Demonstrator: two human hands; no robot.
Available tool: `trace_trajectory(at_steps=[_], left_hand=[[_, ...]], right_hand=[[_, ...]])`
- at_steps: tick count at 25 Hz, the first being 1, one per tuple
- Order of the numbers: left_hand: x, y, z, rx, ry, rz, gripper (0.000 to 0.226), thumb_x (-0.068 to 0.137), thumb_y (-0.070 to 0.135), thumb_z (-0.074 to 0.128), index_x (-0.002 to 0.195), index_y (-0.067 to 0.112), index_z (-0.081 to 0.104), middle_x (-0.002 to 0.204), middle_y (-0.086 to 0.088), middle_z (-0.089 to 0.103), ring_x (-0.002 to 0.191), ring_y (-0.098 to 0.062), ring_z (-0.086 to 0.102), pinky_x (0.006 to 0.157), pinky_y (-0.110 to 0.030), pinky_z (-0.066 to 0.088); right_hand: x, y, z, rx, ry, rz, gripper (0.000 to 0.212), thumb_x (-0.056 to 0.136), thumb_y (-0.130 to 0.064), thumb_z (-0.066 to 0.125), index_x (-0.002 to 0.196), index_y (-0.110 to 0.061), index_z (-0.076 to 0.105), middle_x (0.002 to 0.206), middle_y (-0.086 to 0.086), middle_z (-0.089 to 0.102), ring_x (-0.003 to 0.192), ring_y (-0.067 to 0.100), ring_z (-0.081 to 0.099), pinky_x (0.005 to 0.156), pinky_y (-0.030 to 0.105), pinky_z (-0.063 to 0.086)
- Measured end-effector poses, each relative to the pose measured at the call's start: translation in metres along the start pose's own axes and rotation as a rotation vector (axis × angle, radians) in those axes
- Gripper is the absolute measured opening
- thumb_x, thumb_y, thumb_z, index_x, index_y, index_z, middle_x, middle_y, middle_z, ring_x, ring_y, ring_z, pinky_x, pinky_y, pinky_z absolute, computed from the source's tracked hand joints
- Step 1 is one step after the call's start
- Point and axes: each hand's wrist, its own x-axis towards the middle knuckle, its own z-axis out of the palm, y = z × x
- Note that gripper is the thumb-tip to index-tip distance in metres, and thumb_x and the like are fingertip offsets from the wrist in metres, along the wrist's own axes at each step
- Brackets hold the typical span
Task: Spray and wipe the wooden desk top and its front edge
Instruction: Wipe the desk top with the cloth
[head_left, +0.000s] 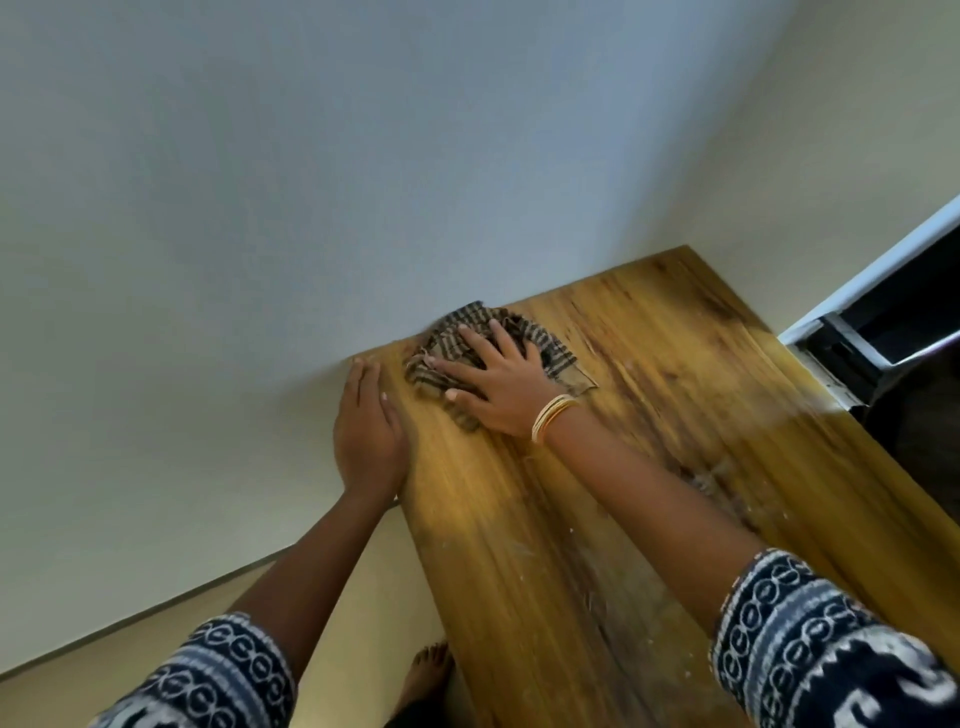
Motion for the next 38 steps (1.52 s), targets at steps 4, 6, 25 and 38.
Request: trace_trajectory(at_steps=[4, 6, 25, 38], left_hand=[[0.002, -0.006, -0.001, 0.022, 0.017, 0.036, 0.044, 0.100, 0.015, 0.036, 0.144, 0.011, 0.043, 0.153, -0.004, 0.038, 0.140, -0.017, 0.037, 0.107, -0.038, 0.041], [0.000, -0.005, -0.001, 0.020, 0.030, 0.036, 0.045, 0.100, 0.014, 0.036, 0.144, 0.012, 0.044, 0.154, -0.002, 0.037, 0.140, -0.016, 0.037, 0.105, -0.038, 0.042], [-0.002, -0.005, -0.005, -0.011, -0.037, 0.032, 0.048, 0.101, 0.014, 0.034, 0.149, 0.016, 0.034, 0.160, 0.001, 0.023, 0.143, -0.016, 0.031, 0.100, -0.034, 0.040], [0.000, -0.016, -0.011, -0.126, -0.116, 0.094, 0.046, 0.104, 0.014, 0.029, 0.150, 0.014, 0.033, 0.162, -0.002, 0.018, 0.148, -0.013, 0.016, 0.113, -0.023, 0.019]], right_hand=[[-0.006, 0.091, -0.012, 0.065, 0.065, 0.448, 0.063, 0.083, -0.084, 0.031, 0.141, -0.064, 0.024, 0.165, -0.011, 0.008, 0.150, 0.036, 0.005, 0.113, 0.063, 0.009], [-0.026, 0.144, -0.015, 0.193, 0.061, 0.814, 0.067, 0.082, -0.085, 0.027, 0.144, -0.061, 0.021, 0.166, -0.008, 0.003, 0.150, 0.040, 0.000, 0.112, 0.066, 0.005], [-0.078, 0.135, -0.005, 0.150, 0.030, 0.842, 0.066, 0.087, -0.080, 0.018, 0.148, -0.057, 0.010, 0.166, -0.008, -0.001, 0.149, 0.043, 0.003, 0.112, 0.066, 0.011], [-0.118, -0.046, 0.032, -0.006, -0.066, -0.152, 0.053, 0.099, -0.061, 0.019, 0.148, -0.058, 0.002, 0.166, -0.004, -0.004, 0.150, 0.040, -0.002, 0.113, 0.066, 0.003]])
